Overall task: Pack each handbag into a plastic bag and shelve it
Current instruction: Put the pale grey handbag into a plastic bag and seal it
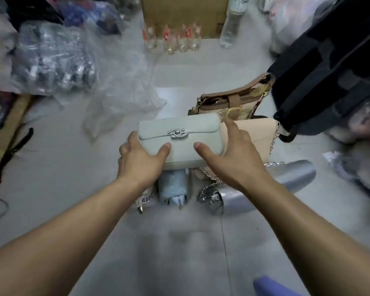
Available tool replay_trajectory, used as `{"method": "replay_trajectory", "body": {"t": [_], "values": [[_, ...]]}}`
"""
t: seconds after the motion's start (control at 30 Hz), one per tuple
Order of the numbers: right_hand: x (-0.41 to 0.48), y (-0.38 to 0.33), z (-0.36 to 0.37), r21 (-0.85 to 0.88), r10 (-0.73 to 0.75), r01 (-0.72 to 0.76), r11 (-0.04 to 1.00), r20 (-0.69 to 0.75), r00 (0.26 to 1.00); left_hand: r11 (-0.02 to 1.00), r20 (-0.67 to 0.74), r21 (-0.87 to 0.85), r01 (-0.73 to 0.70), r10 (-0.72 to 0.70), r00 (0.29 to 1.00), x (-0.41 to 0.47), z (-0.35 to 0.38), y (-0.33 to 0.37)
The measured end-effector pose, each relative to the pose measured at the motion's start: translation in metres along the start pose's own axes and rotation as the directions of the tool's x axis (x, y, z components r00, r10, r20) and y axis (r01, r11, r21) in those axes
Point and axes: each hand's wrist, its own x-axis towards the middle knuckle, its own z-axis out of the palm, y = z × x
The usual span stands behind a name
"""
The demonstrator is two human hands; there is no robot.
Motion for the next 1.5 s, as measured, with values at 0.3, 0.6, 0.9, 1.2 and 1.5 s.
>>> {"method": "replay_trajectory", "body": {"t": [0.3, 0.6, 0.9, 1.2, 1.5], "values": [[0.042, 0.017, 0.036, 0.120, 0.034, -0.035, 0.992, 0.013, 0.999, 0.988, 0.028, -0.099, 0.116, -0.114, 0.993, 0.058, 0.019, 0.002], [0.048, -0.010, -0.018, 0.252, 0.040, 0.038, 0.967, -0.299, 0.953, 0.986, -0.149, -0.160, -0.051, 0.027, 0.988, 0.035, 0.007, 0.077], [-0.020, 0.016, -0.165, 0.306, 0.187, 0.031, 0.951, -0.655, 0.732, 0.823, -0.136, -0.283, -0.492, 0.474, 0.870, -0.064, 0.026, 0.212], [-0.170, 0.066, -0.266, 0.226, 0.254, -0.124, 0.966, -0.915, 0.314, 0.545, 0.042, -0.559, -0.625, 0.771, 0.636, -0.212, 0.074, 0.277], [-0.334, 0.133, -0.244, 0.406, 0.448, -0.327, 0.854, -0.892, 0.062, 0.489, 0.328, -0.651, -0.581, 0.871, 0.365, -0.350, 0.129, 0.227]]}}
